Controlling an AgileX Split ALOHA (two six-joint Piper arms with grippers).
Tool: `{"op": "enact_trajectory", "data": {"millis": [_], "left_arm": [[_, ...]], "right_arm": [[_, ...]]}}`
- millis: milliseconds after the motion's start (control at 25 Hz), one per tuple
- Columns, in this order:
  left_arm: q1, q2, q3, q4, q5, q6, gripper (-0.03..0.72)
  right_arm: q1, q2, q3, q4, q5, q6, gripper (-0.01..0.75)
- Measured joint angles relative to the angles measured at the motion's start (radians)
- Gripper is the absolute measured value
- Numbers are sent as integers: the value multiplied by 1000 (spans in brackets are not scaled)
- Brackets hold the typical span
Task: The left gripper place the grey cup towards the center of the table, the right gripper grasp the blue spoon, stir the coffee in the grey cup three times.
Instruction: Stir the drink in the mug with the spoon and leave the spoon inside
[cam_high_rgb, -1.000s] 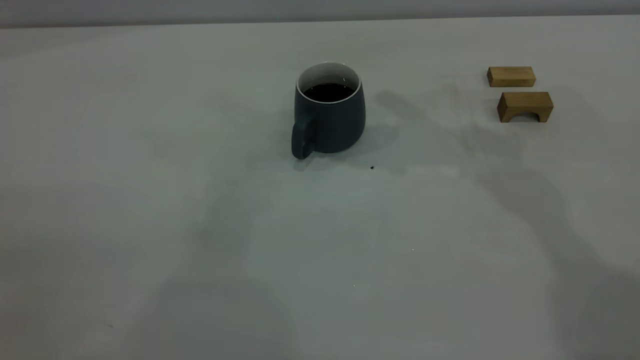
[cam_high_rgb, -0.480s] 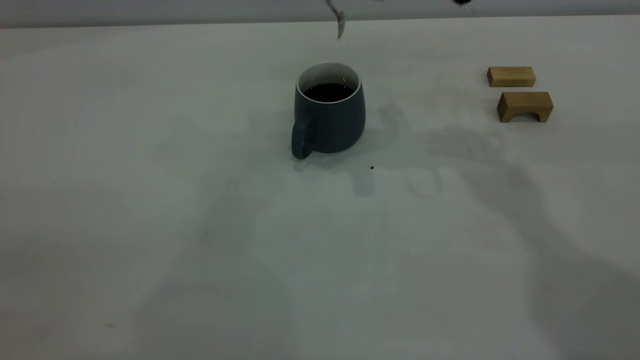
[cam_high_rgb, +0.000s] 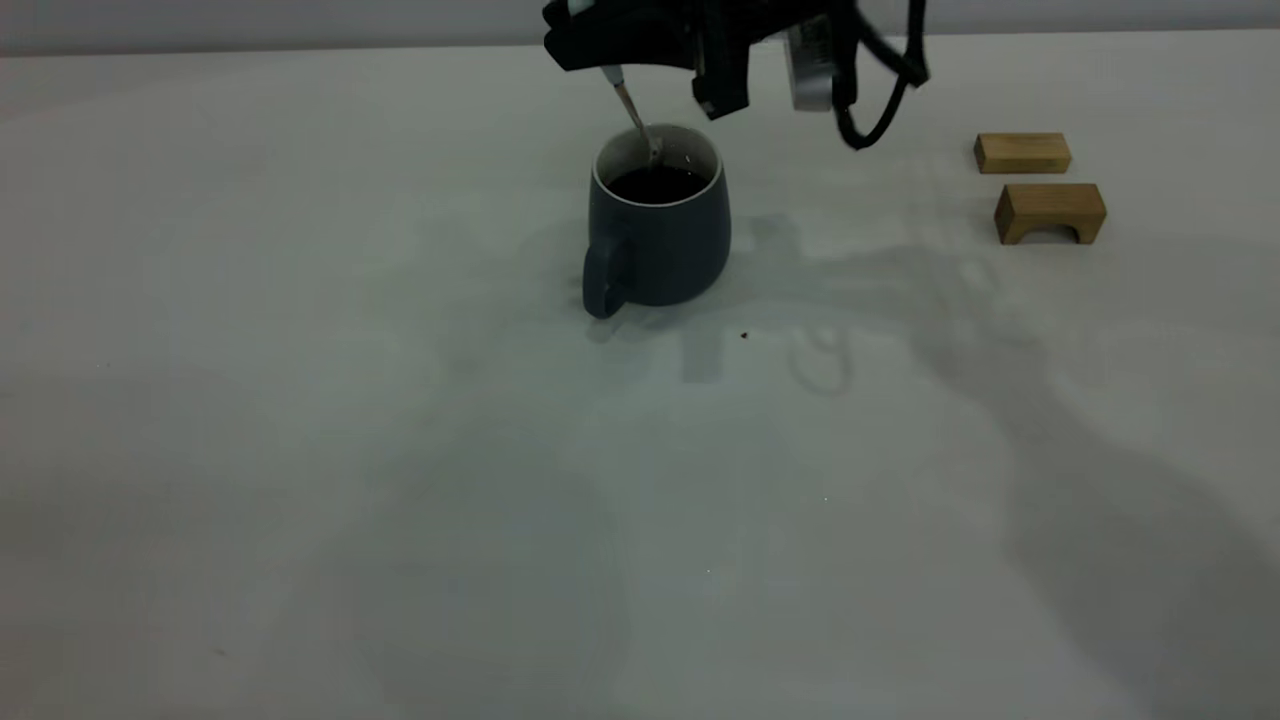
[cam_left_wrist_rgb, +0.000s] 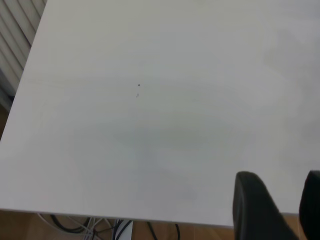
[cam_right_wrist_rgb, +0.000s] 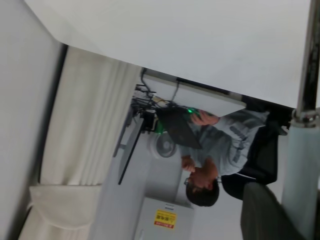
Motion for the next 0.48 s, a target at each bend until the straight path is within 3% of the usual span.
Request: {"op": "enact_trajectory", "data": {"millis": [480], "left_arm": [[0,0,0,0,0,0,299]], "right_arm": [[-17,108,-56,34,-43,-16,126]]}}
